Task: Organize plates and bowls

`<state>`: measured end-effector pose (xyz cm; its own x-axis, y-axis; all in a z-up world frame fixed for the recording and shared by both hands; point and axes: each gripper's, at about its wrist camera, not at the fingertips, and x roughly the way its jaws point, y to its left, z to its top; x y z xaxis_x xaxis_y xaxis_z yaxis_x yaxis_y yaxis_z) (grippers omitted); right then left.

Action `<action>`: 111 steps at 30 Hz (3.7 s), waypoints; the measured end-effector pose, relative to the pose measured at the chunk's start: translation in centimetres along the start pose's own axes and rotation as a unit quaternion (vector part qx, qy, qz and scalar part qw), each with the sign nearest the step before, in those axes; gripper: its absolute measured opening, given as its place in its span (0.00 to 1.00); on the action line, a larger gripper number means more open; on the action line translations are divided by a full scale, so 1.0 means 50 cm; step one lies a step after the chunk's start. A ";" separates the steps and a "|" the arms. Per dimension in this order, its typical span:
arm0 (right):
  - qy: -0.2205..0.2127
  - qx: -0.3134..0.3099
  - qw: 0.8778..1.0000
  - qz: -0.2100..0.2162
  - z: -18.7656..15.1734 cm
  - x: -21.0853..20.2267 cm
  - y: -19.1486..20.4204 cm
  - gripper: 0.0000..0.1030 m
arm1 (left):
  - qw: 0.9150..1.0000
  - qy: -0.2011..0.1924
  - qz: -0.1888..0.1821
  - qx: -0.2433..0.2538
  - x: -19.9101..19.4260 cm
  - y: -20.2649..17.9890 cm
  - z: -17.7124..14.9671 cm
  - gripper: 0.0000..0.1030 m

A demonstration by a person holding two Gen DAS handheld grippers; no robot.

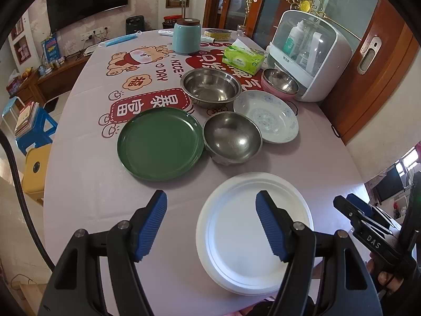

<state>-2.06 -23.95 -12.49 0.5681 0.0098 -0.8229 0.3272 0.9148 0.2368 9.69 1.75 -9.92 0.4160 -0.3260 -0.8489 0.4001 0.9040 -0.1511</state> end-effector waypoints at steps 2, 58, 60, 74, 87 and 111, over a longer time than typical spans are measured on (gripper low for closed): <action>0.000 0.007 1.000 -0.003 0.001 0.001 -0.001 0.51 | 1.000 0.006 -0.002 0.001 0.007 0.006 0.008 0.67; 0.096 -0.058 0.978 0.176 0.317 0.307 -0.217 0.50 | 0.989 0.072 0.117 -0.044 0.260 -0.156 0.308 0.78; 0.101 -0.062 0.976 0.181 0.318 0.323 -0.219 0.50 | 0.990 0.076 0.114 -0.045 0.279 -0.154 0.316 0.78; 0.123 -0.089 0.963 0.223 0.309 0.397 -0.197 0.44 | 0.986 0.129 0.093 -0.049 0.433 -0.139 0.330 0.78; 0.126 -0.121 0.956 0.234 0.301 0.428 -0.171 0.34 | 0.983 0.166 0.058 -0.060 0.511 -0.131 0.328 0.66; 0.127 -0.105 0.956 0.243 0.299 0.447 -0.176 0.29 | 0.983 0.169 0.015 -0.074 0.577 -0.118 0.335 0.26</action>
<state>19.04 -37.81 -25.26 0.4049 0.5274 -0.7469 -0.1022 0.8379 0.5362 33.01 -17.62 -25.04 0.1202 -0.2110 -0.9701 0.2592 0.9499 -0.1745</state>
